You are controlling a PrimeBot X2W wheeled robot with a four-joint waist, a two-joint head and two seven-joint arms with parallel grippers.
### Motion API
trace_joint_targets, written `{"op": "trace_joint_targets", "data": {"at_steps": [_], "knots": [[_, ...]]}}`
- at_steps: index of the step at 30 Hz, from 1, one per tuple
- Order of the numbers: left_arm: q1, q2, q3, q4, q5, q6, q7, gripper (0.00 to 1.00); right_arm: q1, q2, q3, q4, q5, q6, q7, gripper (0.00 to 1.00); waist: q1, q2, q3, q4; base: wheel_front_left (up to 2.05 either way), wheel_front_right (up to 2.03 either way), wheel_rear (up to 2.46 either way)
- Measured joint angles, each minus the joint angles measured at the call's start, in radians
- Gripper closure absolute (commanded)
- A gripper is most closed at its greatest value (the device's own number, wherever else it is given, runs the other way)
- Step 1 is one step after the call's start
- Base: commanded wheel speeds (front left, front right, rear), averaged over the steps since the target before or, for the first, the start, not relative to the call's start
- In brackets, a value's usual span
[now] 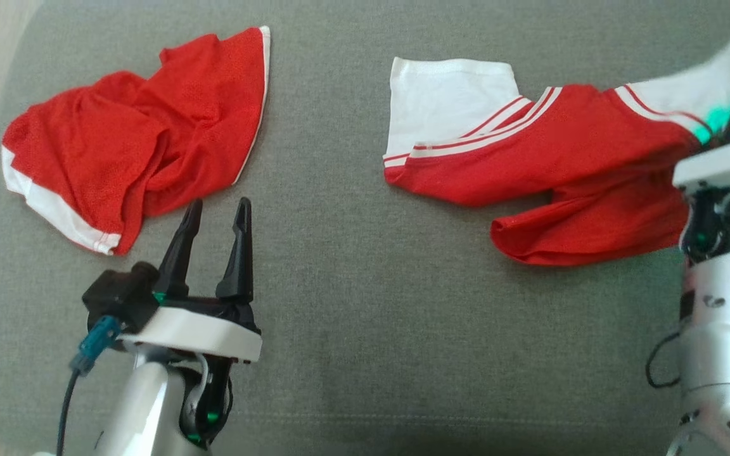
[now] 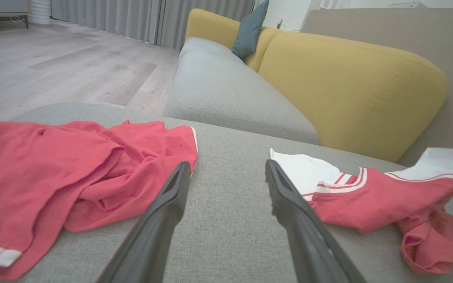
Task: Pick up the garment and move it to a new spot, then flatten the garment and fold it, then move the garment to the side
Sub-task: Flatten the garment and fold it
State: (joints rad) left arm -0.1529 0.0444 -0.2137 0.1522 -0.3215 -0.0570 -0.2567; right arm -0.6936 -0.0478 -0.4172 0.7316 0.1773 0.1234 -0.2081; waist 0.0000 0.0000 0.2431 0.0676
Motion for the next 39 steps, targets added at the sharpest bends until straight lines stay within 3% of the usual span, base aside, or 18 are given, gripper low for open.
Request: {"op": "trace_joint_targets", "data": {"at_steps": [7, 14, 19, 20, 26, 27, 28, 33, 39], "knots": [[0.003, 0.0, -0.003, 0.0, -0.007, 0.01, 0.0, 0.0, 0.013, -0.003, 0.266, -0.218, 0.077, 0.0, -0.003, 1.0, 0.0, 0.0, -0.054, 0.001, 0.0, 0.0, 0.0], [0.019, 0.0, -0.007, -0.001, -0.017, 0.022, 0.0, 0.0, 0.096, -0.009, 0.632, -0.436, 0.134, 0.0, 0.027, 1.0, -0.0001, 0.0, -0.103, 0.019, 0.0, 0.0, 0.0], [0.047, 0.0, -0.016, -0.001, -0.027, 0.028, 0.0, 0.0, 0.153, -0.012, 0.885, -0.48, 0.186, 0.0, 0.067, 1.0, -0.0001, 0.0, -0.124, 0.044, 0.0, 0.0, 0.0], [0.047, 0.0, -0.016, -0.001, -0.027, 0.028, 0.0, 0.0, 0.153, -0.012, 0.885, -0.48, 0.186, 0.0, 0.067, 1.0, -0.0001, 0.0, -0.124, 0.044, 0.0, 0.0, 0.0], [0.049, 0.001, -0.026, -0.001, -0.027, 0.031, 0.0, 0.0, 0.183, -0.016, 1.118, -0.46, 0.245, 0.0, 0.068, 1.0, -0.0001, 0.0, -0.134, 0.071, 0.0, 0.0, 0.0], [0.049, 0.001, -0.026, -0.001, -0.027, 0.031, 0.0, 0.0, 0.193, -0.016, 1.163, -0.43, 0.263, 0.0, 0.069, 0.05, -0.0001, 0.0, -0.138, 0.075, 0.0, 0.0, 0.0], [0.05, 0.001, -0.026, -0.002, -0.027, 0.032, 0.0, 0.0, 0.199, -0.016, 1.178, -0.409, 0.263, 0.0, 0.069, 0.0, -0.0001, 0.0, -0.14, 0.076, 0.0, 0.0, 0.0], [0.069, 0.001, -0.016, -0.006, -0.027, 0.041, 0.0, 0.0, 0.217, -0.018, 1.181, -0.346, 0.269, 0.0, 0.068, 0.0, -0.0001, 0.0, -0.142, 0.061, 0.0, 0.0, 0.0], [0.076, 0.001, -0.005, -0.007, -0.027, 0.04, 0.0, 0.0, 0.217, -0.018, 1.075, -0.324, 0.219, 0.0, 0.057, 0.0, -0.0001, 0.0, -0.146, 0.018, 0.0, 0.0, 0.0]]}}
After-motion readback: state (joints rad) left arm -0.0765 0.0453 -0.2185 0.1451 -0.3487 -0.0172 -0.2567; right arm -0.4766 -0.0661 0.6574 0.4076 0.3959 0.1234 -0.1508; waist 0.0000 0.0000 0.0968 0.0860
